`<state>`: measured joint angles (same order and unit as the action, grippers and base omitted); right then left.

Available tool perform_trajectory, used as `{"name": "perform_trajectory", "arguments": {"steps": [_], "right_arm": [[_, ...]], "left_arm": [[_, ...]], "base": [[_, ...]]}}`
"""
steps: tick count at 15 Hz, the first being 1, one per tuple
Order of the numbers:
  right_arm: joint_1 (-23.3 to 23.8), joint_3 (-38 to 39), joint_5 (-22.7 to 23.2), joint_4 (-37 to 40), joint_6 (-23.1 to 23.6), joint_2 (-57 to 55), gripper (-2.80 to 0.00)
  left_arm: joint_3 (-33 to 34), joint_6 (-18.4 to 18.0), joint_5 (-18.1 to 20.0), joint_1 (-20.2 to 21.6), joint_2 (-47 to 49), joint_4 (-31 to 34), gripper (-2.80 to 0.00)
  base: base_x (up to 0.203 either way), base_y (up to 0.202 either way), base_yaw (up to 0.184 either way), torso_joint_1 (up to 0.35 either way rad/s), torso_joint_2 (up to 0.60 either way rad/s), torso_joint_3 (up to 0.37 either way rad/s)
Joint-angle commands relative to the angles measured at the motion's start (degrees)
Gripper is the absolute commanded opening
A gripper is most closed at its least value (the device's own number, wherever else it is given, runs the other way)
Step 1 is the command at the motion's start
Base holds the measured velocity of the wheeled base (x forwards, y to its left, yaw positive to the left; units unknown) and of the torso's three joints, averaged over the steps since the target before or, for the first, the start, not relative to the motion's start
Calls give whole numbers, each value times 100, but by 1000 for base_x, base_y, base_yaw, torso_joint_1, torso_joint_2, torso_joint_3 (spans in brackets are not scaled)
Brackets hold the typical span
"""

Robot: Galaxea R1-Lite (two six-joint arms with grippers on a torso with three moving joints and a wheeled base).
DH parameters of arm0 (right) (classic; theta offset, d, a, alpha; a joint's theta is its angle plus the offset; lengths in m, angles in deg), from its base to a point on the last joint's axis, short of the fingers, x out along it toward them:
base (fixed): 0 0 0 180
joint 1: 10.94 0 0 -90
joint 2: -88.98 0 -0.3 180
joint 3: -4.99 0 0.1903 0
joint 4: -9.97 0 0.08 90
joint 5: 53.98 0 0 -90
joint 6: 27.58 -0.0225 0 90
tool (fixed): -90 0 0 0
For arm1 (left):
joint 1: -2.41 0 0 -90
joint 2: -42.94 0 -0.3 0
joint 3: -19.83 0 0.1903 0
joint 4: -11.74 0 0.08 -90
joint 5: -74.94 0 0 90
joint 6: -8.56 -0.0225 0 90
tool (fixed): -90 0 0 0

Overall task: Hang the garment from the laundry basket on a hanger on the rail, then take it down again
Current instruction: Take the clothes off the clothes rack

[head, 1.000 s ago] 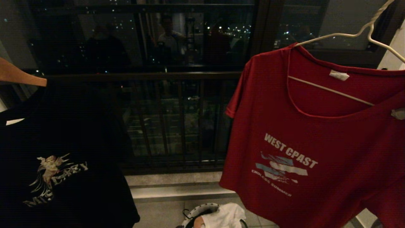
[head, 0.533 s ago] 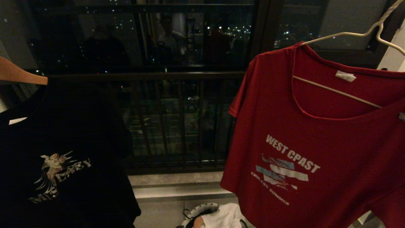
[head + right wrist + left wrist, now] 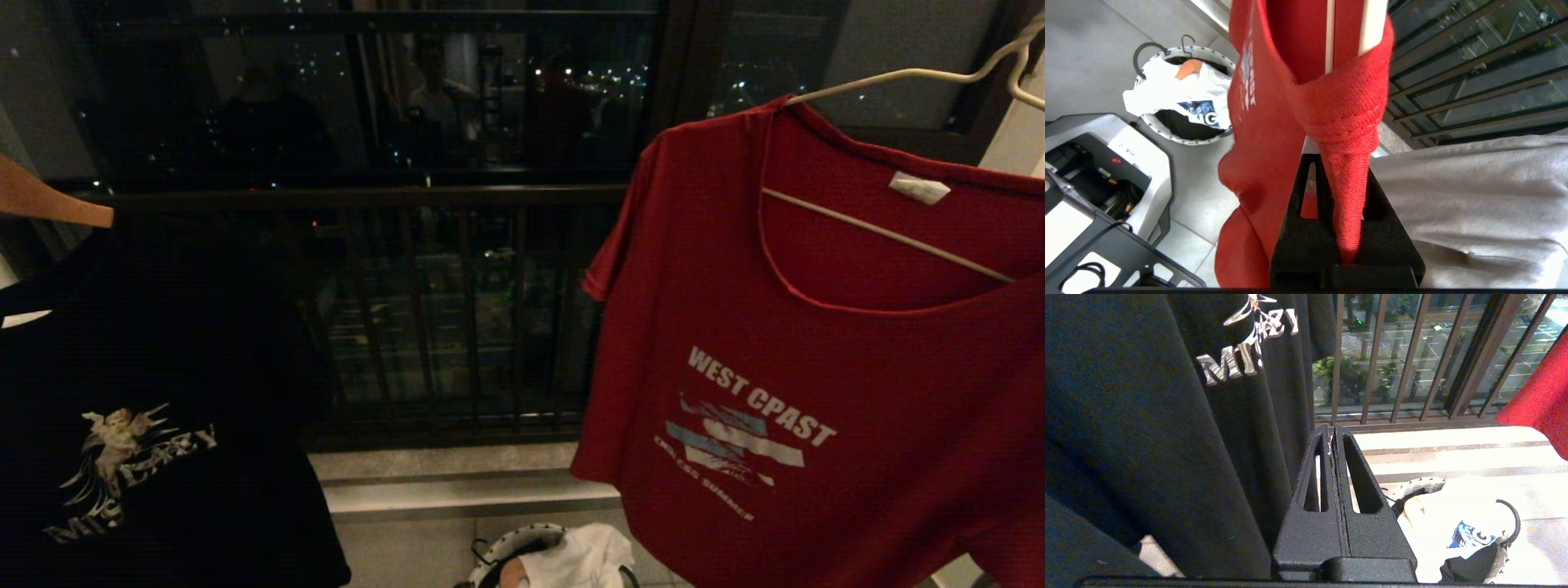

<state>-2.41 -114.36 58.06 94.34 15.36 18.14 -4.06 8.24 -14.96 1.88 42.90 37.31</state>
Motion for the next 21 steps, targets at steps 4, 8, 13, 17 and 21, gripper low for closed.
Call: {"name": "perform_trajectory", "arguments": {"steps": [4,8,13,17,21], "right_arm": [[-1,114,11,27,14,220,-280],[-1,217,287,35,-126,376,-280],[-90,569,1023,35,-146,341,-280],[-556,855,1071,35,-142,207,-280],[-1078,1018,1072,31,-138,-89,-280]], "left_arm": [[0,-2,-1,0,-4,0,-280],[0,-2,-1,0,-4,0,-280],[0,-2,-1,0,-8,0,-280],[0,-2,-1,0,-13,0,-280],[0,-2,-10,0,-4,-8,-280]], "base": [[0,0,0,0,0,0],[0,0,0,0,0,0],[0,0,0,0,0,0],[0,0,0,0,0,0],[0,0,0,0,0,0]]}}
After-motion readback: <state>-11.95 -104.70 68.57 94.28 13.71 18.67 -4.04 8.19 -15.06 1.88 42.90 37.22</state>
